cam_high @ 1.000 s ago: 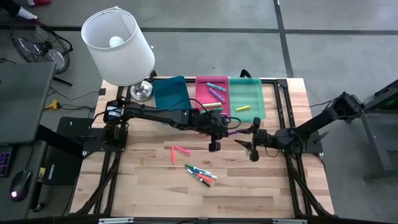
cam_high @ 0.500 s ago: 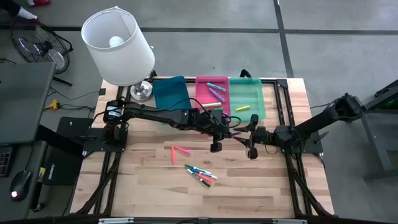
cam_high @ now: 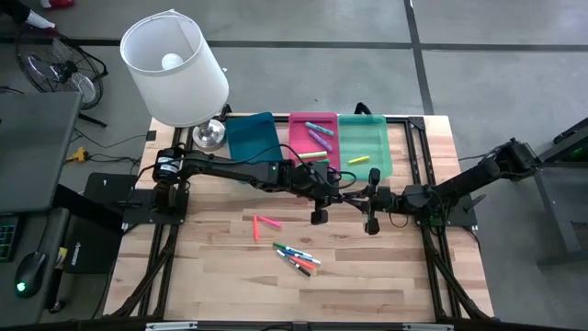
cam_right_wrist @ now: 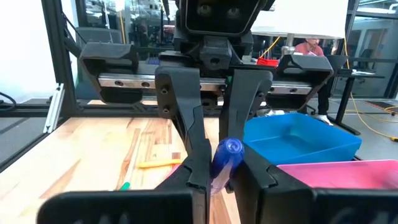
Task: Pick & Place Markers
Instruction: Put the purple pen into the green bin, then put the top orange pen into the green bin
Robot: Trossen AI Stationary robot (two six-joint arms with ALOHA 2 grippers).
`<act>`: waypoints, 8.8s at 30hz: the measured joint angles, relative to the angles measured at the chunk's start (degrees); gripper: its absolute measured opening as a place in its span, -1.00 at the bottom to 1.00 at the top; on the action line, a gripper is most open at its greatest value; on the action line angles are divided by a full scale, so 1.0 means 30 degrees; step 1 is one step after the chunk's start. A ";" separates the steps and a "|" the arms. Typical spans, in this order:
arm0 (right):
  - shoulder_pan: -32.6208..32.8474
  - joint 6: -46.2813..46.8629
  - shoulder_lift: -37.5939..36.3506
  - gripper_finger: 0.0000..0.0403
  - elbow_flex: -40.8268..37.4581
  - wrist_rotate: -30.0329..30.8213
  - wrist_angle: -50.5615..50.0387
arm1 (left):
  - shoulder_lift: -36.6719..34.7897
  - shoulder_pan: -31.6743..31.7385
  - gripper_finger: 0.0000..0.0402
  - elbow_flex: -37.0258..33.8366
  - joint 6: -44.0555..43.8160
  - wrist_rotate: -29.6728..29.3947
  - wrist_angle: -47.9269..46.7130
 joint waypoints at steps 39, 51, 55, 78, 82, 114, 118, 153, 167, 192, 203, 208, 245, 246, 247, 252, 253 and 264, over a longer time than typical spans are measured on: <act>-0.4970 0.2518 -0.3169 -0.85 0.5502 0.1201 -1.8562 | -0.1746 -0.0117 -0.60 -0.4780 -0.2238 -0.3412 -0.7100; -1.1029 -0.0611 -0.1401 -0.85 1.0761 -0.3391 -2.7925 | -0.9485 -0.1332 -0.60 -1.6157 -0.3951 -0.4753 0.6927; -1.2445 -0.2380 -0.0029 -0.85 1.1748 -0.4035 -2.9424 | -1.1037 -0.2267 -0.60 -1.9472 -0.4336 -0.5640 1.1461; -1.5220 -0.8913 1.0395 -0.84 1.6678 -0.3986 -3.5947 | -1.1322 -0.9068 -0.60 -2.2433 -0.9674 -1.2925 1.3857; -1.5220 -0.9083 1.1059 -0.77 1.6678 -0.3891 -3.5800 | -1.1322 -0.9158 -0.60 -2.2433 -0.9857 -1.2903 1.3835; -1.1512 -0.2970 0.3701 -0.39 1.6955 -0.4437 -3.4440 | -1.0676 -0.8932 -0.60 -1.5643 -2.1328 -1.0410 -0.4057; -1.0135 -0.2930 0.2997 -0.39 1.6955 -0.5486 -3.4507 | -0.9817 -0.8939 -0.60 -1.4262 -1.9458 -0.9407 -0.6526; -0.3812 -0.0081 0.2849 -0.39 1.5651 -0.7814 -3.5733 | -0.7366 -0.4302 -0.43 -1.3041 1.1818 -0.3661 -0.9865; -0.2793 0.1493 0.2841 -0.39 1.5651 -0.7486 -3.5736 | -0.5416 -0.4349 -0.12 -1.3041 1.5188 -0.4758 -0.7935; -0.2550 0.2873 0.2827 -0.39 1.5651 -0.7198 -3.5749 | -0.5253 -0.4320 -0.12 -1.3034 1.6415 -0.1272 -0.7151; -0.1909 0.3131 0.2827 -0.39 1.5651 -0.6861 -3.5736 | -0.5225 -0.4328 -0.12 -1.3034 1.6378 0.0106 -0.7118; -0.1570 0.3413 0.2827 -0.39 1.5651 -0.6570 -3.5726 | -0.4253 -0.4328 -0.12 -1.2961 1.6375 0.0313 -0.7279; 0.3462 0.9105 0.2863 -0.39 0.6385 -0.1582 -1.9256 | -0.3394 -0.4385 -0.84 -1.0441 1.0540 -0.3325 -0.6433; 0.3534 0.9336 0.2863 -0.39 0.5986 -0.1233 -1.8608 | -0.3432 -0.4331 -0.84 -1.0096 1.0516 -0.3907 -0.6215; 0.3594 0.9410 0.2863 -0.39 0.5555 -0.0868 -1.7881 | -0.3558 -0.4291 -0.84 -0.9835 1.0514 -0.4409 -0.6227; 0.3722 0.9353 0.2885 -0.39 0.3897 0.0109 -1.4289 | -0.3523 -0.4105 -0.84 -0.7943 1.0642 -0.4911 -0.5633; 0.3730 0.9333 0.2885 -0.39 0.3641 0.0288 -1.3838 | -0.3531 -0.3968 -0.84 -0.7604 1.0651 -0.4993 -0.5113; 0.3767 0.6142 0.2914 -0.39 0.1325 0.2712 -0.6731 | -0.3592 -0.2254 -0.84 -0.6237 1.0643 -0.3413 0.2193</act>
